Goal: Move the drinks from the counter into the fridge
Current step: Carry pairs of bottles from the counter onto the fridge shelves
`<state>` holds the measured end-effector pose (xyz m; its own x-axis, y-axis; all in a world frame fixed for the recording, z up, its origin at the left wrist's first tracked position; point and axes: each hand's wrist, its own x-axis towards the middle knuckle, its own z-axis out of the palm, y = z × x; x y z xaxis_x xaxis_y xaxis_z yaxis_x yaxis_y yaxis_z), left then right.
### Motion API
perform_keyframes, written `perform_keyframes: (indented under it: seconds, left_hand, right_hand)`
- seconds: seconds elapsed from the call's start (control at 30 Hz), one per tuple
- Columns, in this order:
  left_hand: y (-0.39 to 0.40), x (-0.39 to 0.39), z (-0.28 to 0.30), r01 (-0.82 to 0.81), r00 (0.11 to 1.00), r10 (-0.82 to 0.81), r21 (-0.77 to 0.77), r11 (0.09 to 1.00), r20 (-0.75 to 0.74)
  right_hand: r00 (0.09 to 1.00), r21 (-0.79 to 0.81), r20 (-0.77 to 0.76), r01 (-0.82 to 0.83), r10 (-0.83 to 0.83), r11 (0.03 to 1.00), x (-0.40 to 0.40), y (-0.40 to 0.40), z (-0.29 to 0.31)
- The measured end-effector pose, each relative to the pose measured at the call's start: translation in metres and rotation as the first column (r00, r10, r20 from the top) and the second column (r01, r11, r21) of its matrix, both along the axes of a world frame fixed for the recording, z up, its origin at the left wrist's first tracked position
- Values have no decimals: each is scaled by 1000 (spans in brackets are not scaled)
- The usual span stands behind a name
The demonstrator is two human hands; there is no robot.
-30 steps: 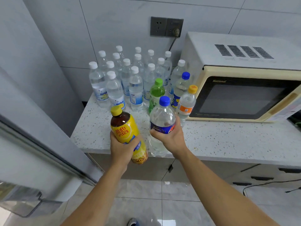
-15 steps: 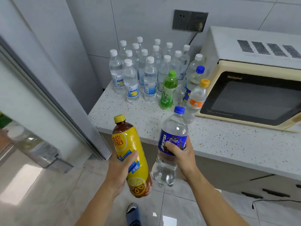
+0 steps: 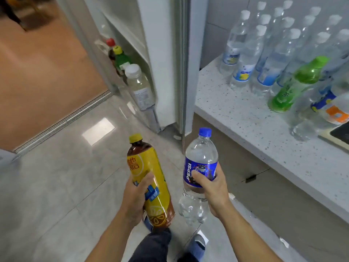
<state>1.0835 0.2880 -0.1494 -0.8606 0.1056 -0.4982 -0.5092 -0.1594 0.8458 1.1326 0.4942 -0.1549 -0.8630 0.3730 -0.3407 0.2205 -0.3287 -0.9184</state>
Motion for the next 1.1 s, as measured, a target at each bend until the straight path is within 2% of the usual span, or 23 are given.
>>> perform_keyframes:
  seconds: [0.23,0.47,0.83,1.1]
  left_hand:
    - [-106,-9,0,-220,976,219,-27,975,-13]
    - [-229,-40,-5,-357,934,355,-73,931,-40]
    - [-349,-129,8,-484,874,476,-81,871,-95]
    - [-398,-258,6,-500,866,491,-142,855,-93]
  right_hand:
    - [946,19,-21,-323,324,946,-54,-104,1]
    - [864,89,-16,-500,503,861,-125,-218,-4]
    - [784,104,-26,-615,620,782,-241,-350,7]
    - [787,74,-43,-612,616,787,-376,-406,-10]
